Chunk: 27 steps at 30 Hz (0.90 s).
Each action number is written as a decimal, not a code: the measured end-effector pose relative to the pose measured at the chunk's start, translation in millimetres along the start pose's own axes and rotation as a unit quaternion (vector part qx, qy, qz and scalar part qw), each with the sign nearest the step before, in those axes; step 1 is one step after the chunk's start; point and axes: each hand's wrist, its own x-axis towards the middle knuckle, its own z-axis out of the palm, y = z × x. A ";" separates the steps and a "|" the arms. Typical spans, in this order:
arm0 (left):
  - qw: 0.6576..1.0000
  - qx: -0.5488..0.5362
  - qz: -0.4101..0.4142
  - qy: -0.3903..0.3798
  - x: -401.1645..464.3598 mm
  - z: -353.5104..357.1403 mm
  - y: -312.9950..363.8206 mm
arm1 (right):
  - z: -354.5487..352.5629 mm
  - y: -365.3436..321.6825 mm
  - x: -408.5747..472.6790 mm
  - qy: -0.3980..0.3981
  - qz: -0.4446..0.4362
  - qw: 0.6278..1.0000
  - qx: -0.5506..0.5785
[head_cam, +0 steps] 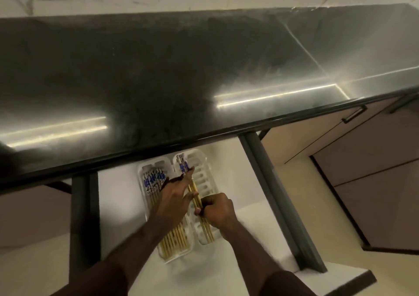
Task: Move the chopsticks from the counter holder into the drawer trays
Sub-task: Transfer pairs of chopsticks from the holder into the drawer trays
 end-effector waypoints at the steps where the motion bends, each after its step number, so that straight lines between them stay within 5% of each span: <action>1: 1.000 0.027 0.003 -0.007 2.0 2.7 -3.2 | 1.1 2.2 3.4 0.000 0.004 1.000 0.000; 10: 0.967 0.216 -0.073 -0.115 23.3 19.8 -14.8 | 29.2 6.9 15.4 0.063 0.001 0.997 -0.044; 20: 0.895 0.353 -0.059 -0.265 44.3 13.4 -1.5 | 40.2 12.5 17.6 0.087 0.031 0.996 -0.016; 22: 0.861 0.424 -0.007 -0.279 48.2 11.4 -0.9 | 42.0 11.8 15.8 0.100 0.021 0.995 -0.013; 27: 0.839 0.460 0.001 -0.291 54.2 11.7 -6.5 | 50.4 9.2 9.9 0.132 -0.005 0.990 -0.050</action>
